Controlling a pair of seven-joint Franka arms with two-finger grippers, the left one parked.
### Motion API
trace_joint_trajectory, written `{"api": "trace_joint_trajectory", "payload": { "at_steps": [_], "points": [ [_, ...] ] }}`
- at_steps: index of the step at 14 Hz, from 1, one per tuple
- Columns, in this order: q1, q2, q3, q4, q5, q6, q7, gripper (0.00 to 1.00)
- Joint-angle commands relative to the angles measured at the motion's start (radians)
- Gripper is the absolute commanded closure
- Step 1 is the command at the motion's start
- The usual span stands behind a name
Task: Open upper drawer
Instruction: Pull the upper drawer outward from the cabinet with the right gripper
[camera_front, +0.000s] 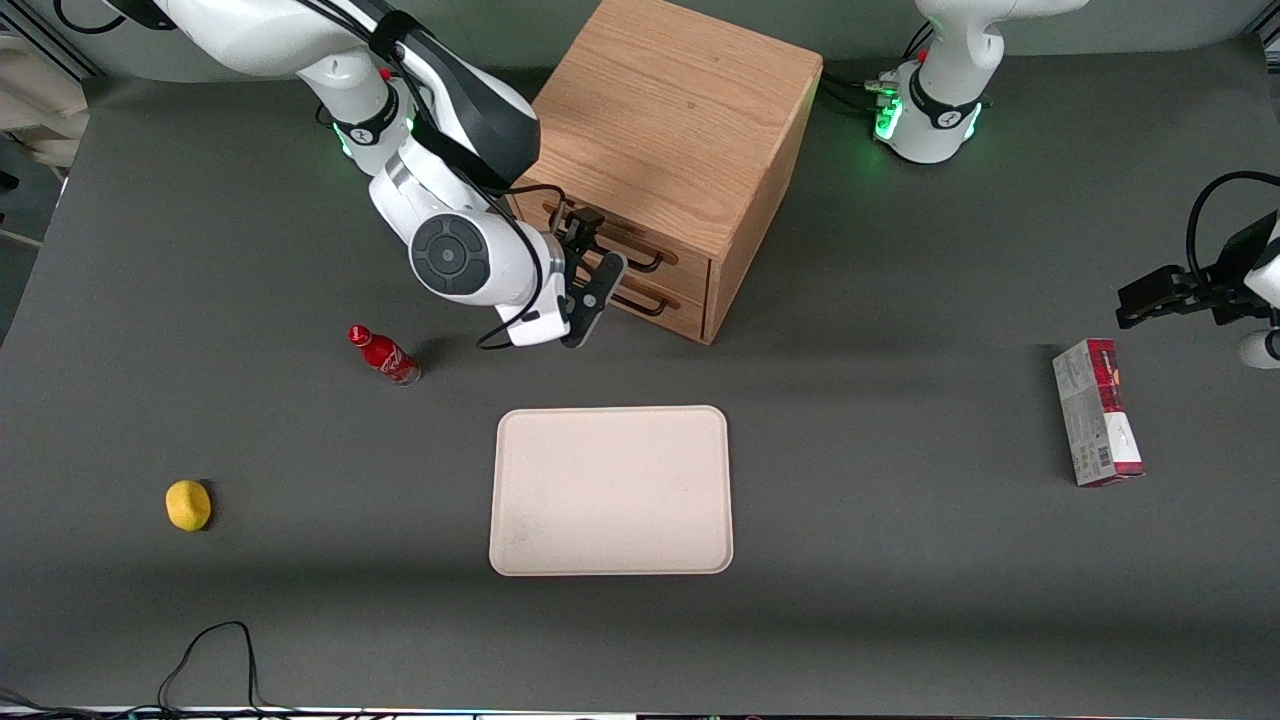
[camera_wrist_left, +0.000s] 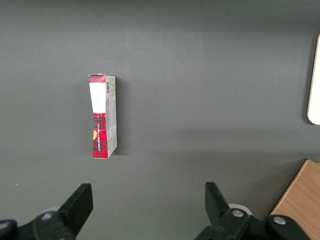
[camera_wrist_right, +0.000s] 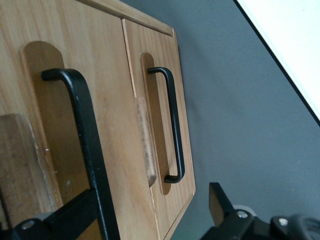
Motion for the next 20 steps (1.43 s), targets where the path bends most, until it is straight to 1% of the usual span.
{"api": "trace_joint_trajectory", "payload": {
  "at_steps": [1,5,8,10,11,13,16,17,19,20],
  "points": [
    [0.004,0.011,0.015,-0.003,0.006,0.022,-0.011,0.00],
    [0.004,0.010,0.017,-0.003,0.008,0.018,-0.011,0.00],
    [0.004,0.011,0.015,-0.005,-0.003,0.025,-0.021,0.00],
    [0.002,0.029,0.015,0.000,-0.082,0.027,-0.023,0.00],
    [0.002,0.036,0.015,0.003,-0.105,0.028,-0.023,0.00],
    [-0.002,0.045,0.014,0.009,-0.127,0.048,-0.024,0.00],
    [-0.010,0.055,0.011,0.035,-0.196,0.048,-0.026,0.00],
    [-0.012,0.057,0.008,0.043,-0.208,0.048,-0.035,0.00],
    [-0.016,0.069,-0.003,0.072,-0.211,0.047,-0.073,0.00],
    [-0.016,0.069,-0.023,0.086,-0.211,0.047,-0.086,0.00]
  ]
}}
